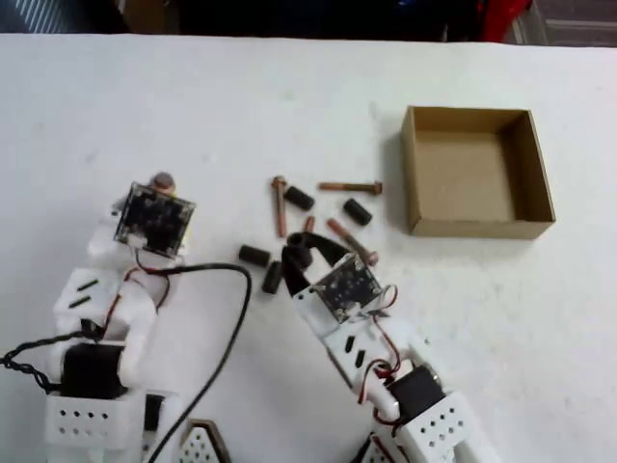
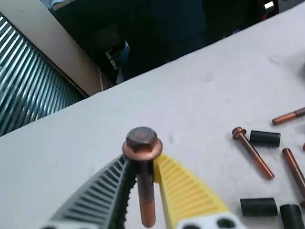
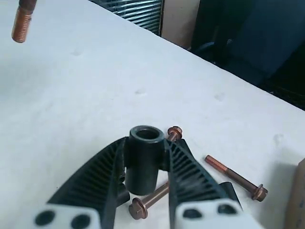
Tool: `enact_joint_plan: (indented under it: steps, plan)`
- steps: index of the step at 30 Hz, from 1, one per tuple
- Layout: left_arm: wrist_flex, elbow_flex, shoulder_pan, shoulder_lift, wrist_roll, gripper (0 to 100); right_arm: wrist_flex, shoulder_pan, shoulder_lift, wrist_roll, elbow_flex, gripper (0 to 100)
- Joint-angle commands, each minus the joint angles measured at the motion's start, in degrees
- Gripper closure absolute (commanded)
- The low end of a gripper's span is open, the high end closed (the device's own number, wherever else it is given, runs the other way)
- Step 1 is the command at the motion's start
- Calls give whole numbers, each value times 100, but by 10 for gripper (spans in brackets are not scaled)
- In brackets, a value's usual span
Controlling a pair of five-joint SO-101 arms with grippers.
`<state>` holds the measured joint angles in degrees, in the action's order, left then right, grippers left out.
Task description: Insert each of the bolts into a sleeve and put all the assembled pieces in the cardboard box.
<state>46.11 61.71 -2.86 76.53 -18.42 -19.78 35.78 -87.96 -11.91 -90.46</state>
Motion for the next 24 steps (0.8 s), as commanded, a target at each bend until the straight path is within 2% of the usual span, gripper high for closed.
enact_joint_plan:
  steps: [1, 3, 7, 12, 18, 21, 24]
  plan:
    - [-413, -53, -40, 154, 97, 976, 312, 13, -101, 70, 53, 981]
    - [-440, -44, -40, 154, 97, 976, 505, 4, -101, 141, 53, 981]
    - [-440, -70, -40, 154, 167, 976, 708, -259, -101, 879, 53, 981]
    - [-1011, -44, 22, 145, 923, 976, 532, -514, -268, 1125, 53, 981]
    - [-1319, -62, 813, 145, 941, 976, -664, -251, -1648, 1064, 123, 981]
    - [-1301, -70, 1165, 145, 897, 976, -708, -251, -1376, 1064, 202, 981]
    - [-1327, -88, 1534, 145, 536, 976, -734, -189, -1490, 1055, 176, 981]
